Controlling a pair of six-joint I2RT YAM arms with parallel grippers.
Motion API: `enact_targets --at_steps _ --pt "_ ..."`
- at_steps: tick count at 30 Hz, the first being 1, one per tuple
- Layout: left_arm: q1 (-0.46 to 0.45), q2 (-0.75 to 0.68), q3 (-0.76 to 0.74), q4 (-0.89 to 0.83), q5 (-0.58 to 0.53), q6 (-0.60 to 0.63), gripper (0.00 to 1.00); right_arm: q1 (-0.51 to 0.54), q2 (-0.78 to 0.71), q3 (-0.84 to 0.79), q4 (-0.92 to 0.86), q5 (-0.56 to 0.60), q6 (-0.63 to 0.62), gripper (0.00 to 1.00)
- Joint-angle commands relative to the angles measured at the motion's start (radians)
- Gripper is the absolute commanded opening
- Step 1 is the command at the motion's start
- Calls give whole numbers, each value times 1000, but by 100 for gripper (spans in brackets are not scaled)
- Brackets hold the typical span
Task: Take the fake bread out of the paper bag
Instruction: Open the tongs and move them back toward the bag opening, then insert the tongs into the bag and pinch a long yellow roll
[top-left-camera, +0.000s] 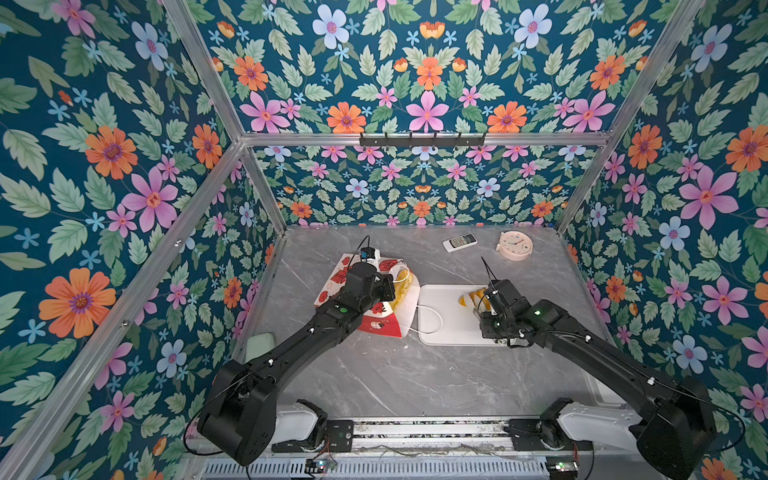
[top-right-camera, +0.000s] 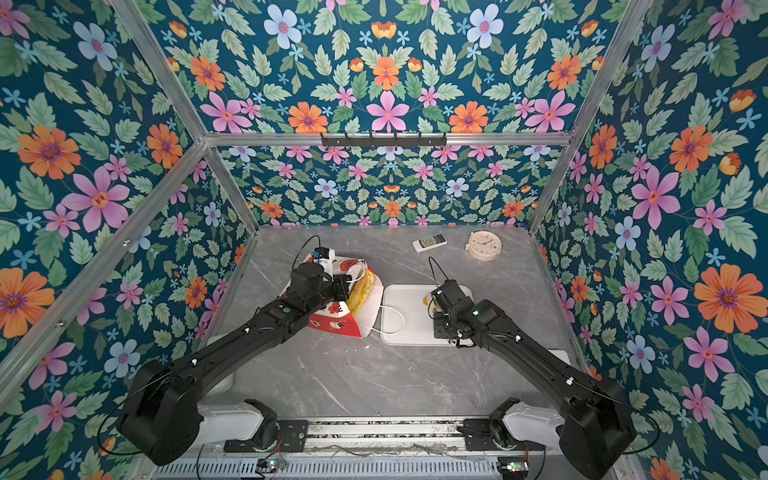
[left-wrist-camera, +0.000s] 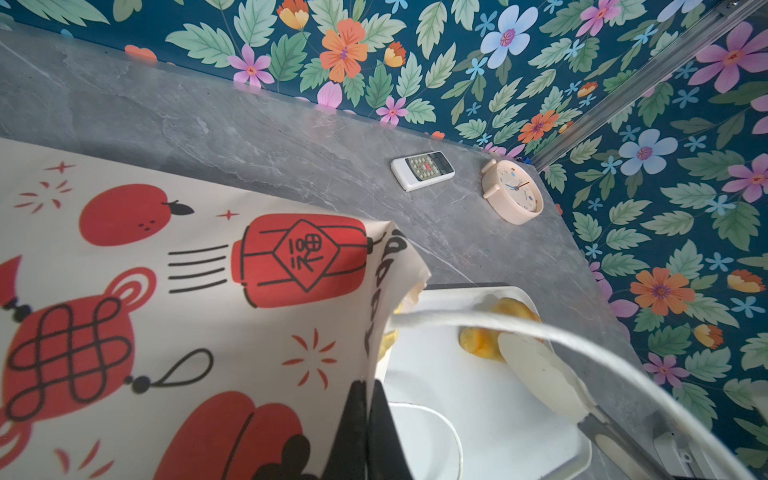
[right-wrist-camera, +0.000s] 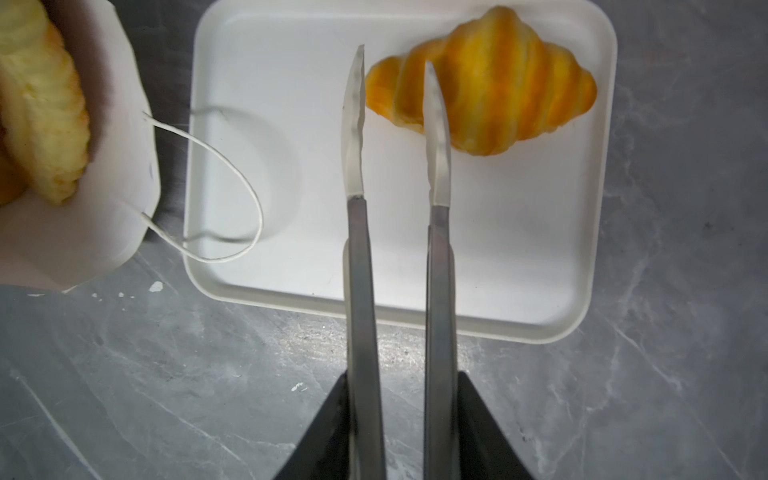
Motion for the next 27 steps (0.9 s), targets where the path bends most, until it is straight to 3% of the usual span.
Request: enact_targets --at_steps 1,8,16,27 --pt "1 -3 4 6 14 17 0 16 -51 10 77 -101 -21 38" --pt "1 9 11 7 22 17 0 199 -14 27 260 -175 10 38" --pt "1 20 27 14 35 14 0 201 164 14 469 -262 37 43" --pt "1 8 24 12 34 12 0 199 238 -6 559 -272 49 45"
